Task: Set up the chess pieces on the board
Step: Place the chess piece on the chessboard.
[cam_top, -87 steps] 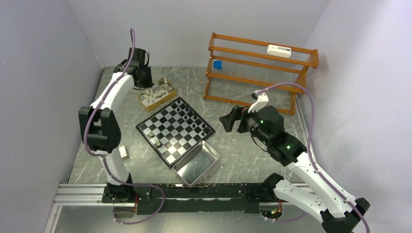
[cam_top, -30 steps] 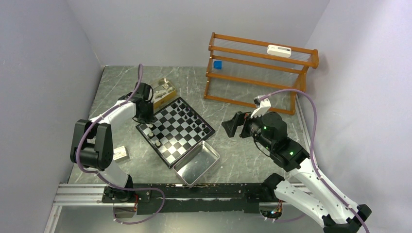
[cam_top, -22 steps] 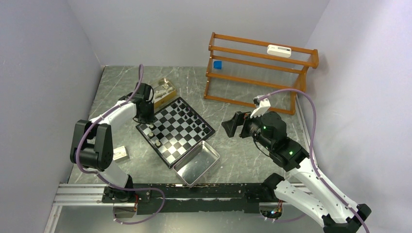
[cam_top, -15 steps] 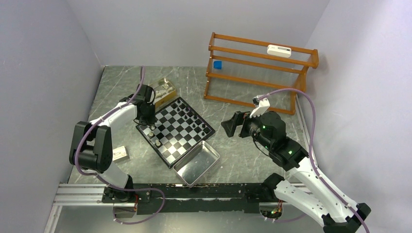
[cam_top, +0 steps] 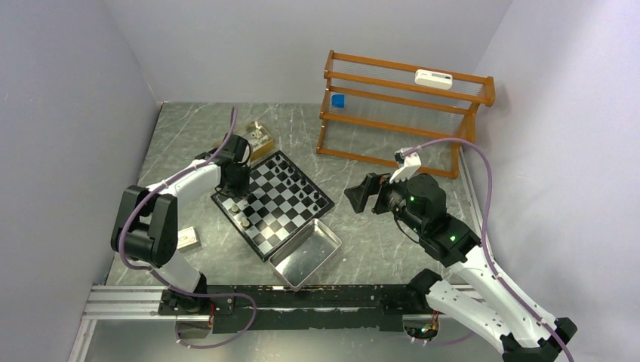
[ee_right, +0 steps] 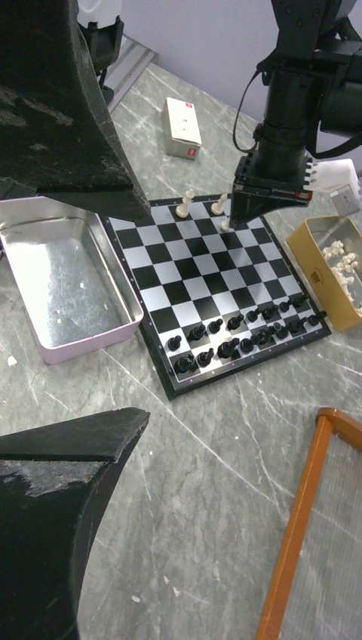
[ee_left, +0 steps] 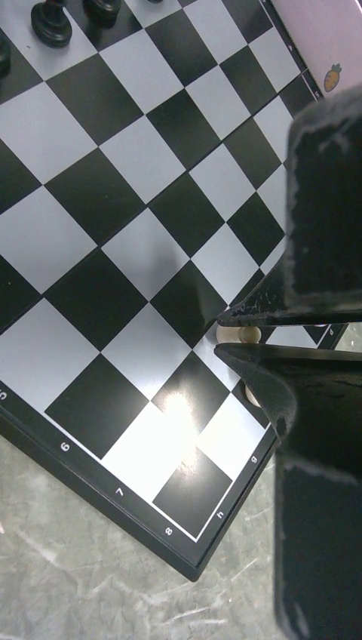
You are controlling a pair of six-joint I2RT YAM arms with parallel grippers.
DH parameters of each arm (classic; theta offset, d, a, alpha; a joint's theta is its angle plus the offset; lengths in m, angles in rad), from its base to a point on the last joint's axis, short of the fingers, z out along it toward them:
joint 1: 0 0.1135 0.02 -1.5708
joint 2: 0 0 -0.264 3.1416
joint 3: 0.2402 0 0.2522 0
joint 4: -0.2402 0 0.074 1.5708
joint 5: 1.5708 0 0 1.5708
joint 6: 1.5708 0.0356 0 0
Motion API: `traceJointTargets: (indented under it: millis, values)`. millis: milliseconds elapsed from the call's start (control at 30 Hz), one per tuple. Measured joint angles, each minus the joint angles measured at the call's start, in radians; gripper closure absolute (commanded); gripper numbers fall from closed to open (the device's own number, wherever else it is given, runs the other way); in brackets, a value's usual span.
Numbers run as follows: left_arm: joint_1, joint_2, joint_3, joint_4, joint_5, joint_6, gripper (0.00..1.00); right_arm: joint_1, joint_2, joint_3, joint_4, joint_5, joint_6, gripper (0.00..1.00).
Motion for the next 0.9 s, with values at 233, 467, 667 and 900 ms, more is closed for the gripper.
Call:
traceJointTargets:
  millis: [233,467,667,900]
  values:
    - [-0.005,0.021,0.0,-0.002,-0.007,0.0,0.82,0.0,0.0,-0.002,0.0,0.001,0.0,0.0]
    - [-0.006,0.021,0.0,-0.003,-0.022,-0.008,0.82,0.0,-0.008,-0.006,0.0,0.003,0.0,0.0]
    - [-0.011,0.021,0.0,-0.004,-0.034,-0.008,0.82,0.0,-0.009,-0.006,0.0,0.005,0.0,0.0]
    - [-0.021,0.021,0.0,-0.007,-0.05,-0.008,0.83,0.0,-0.009,-0.006,0.0,0.005,0.0,0.0]
